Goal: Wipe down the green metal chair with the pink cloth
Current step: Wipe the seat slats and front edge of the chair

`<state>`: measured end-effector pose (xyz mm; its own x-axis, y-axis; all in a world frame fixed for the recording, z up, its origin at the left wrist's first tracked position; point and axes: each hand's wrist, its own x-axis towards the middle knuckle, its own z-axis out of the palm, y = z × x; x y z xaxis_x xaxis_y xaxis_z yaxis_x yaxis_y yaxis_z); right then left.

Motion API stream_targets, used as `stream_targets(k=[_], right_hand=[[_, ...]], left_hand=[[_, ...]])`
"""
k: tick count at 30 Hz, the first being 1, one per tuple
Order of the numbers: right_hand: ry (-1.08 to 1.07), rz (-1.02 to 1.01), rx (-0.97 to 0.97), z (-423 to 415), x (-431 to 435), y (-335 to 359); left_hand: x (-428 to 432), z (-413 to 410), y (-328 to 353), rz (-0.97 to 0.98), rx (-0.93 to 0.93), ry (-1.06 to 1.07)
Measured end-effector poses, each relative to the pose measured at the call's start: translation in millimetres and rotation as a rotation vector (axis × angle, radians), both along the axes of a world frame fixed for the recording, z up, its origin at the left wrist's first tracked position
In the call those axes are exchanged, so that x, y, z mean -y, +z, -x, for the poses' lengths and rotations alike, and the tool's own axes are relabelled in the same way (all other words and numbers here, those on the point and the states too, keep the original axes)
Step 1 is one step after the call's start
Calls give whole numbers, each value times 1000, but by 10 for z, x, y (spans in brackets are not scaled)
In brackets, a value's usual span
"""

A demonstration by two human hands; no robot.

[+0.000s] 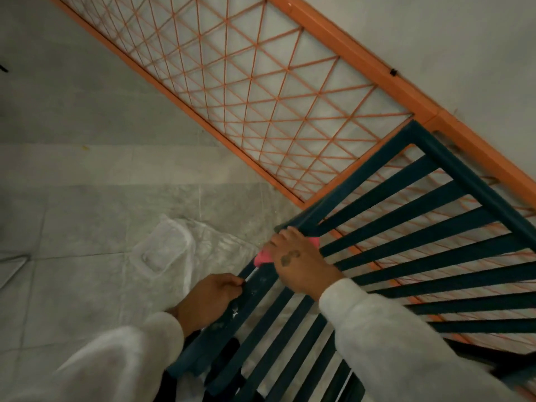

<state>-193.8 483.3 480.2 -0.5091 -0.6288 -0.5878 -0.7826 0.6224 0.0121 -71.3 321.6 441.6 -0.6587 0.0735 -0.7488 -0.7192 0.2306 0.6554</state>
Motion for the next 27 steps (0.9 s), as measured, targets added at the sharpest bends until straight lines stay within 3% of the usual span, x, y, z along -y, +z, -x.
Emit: stream_targets(k=[5,11,21,24,27], right_hand=[[30,226,173,-110,-136,117],[-73,100,-149,570,-364,154],[-214,415,27,-1545,6,-393],[-79,432,59,-1478,-51,-405],[-30,406,-44,-988,-250,-395]], left_hand=[[159,-286,-18,-118,113,124],[293,-549,-53,-141,280,232],[268,-581,110,-207,308,329],[267,-597,133,-214,295,308],[298,-646,93,-232,322,271]])
